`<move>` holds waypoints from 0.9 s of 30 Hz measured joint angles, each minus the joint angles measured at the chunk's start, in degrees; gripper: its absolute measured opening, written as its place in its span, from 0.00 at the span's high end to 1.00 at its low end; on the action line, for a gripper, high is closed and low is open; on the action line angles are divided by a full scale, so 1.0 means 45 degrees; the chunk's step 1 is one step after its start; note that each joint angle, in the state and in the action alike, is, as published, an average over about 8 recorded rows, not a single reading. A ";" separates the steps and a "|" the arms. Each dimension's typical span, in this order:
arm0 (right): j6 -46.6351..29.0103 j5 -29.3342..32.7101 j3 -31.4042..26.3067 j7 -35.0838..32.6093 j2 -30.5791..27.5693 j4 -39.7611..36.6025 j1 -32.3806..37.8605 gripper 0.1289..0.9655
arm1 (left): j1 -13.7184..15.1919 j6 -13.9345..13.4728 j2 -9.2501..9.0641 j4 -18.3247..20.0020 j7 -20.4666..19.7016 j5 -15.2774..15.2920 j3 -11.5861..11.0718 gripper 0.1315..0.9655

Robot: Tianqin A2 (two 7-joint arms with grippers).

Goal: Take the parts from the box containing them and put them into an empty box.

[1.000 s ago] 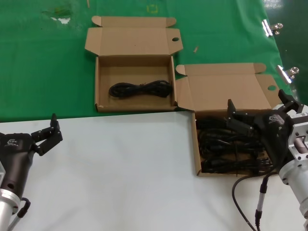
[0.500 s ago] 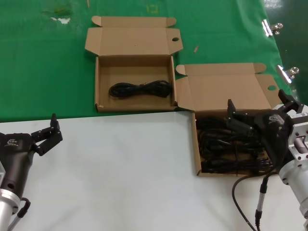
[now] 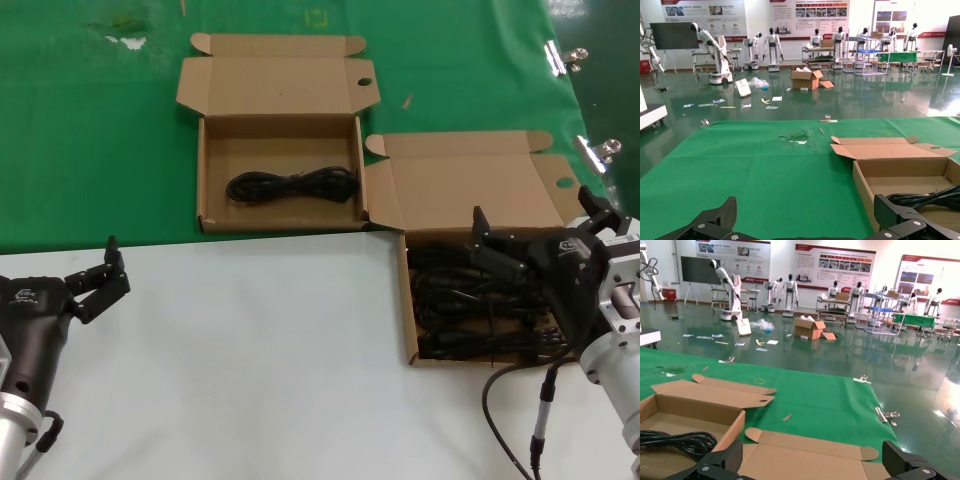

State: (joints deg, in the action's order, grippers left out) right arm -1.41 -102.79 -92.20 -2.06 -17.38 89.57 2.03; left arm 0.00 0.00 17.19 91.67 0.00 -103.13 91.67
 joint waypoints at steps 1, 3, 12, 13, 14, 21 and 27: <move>0.0000 0.0000 0.0000 0.0000 0.0000 0.0000 0.0000 0.00 | 0.0000 0.0000 0.0000 0.0000 0.0000 0.0000 0.0000 0.00; 0.0000 0.0000 0.0000 0.0000 0.0000 0.0000 0.0000 0.00 | 0.0000 0.0000 0.0000 0.0000 0.0000 0.0000 0.0000 0.00; 0.0000 0.0000 0.0000 0.0000 0.0000 0.0000 0.0000 0.00 | 0.0000 0.0000 0.0000 0.0000 0.0000 0.0000 0.0000 0.00; 0.0000 0.0000 0.0000 0.0000 0.0000 0.0000 0.0000 0.00 | 0.0000 0.0000 0.0000 0.0000 0.0000 0.0000 0.0000 0.00; 0.0000 0.0000 0.0000 0.0000 0.0000 0.0000 0.0000 0.00 | 0.0000 0.0000 0.0000 0.0000 0.0000 0.0000 0.0000 0.00; 0.0000 0.0000 0.0000 0.0000 0.0000 0.0000 0.0000 0.00 | 0.0000 0.0000 0.0000 0.0000 0.0000 0.0000 0.0000 0.00; 0.0000 0.0000 0.0000 0.0000 0.0000 0.0000 0.0000 0.00 | 0.0000 0.0000 0.0000 0.0000 0.0000 0.0000 0.0000 0.00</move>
State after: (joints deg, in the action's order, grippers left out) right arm -1.41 -102.79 -92.20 -2.06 -17.38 89.57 2.03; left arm 0.00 0.00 17.19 91.67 0.00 -103.13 91.67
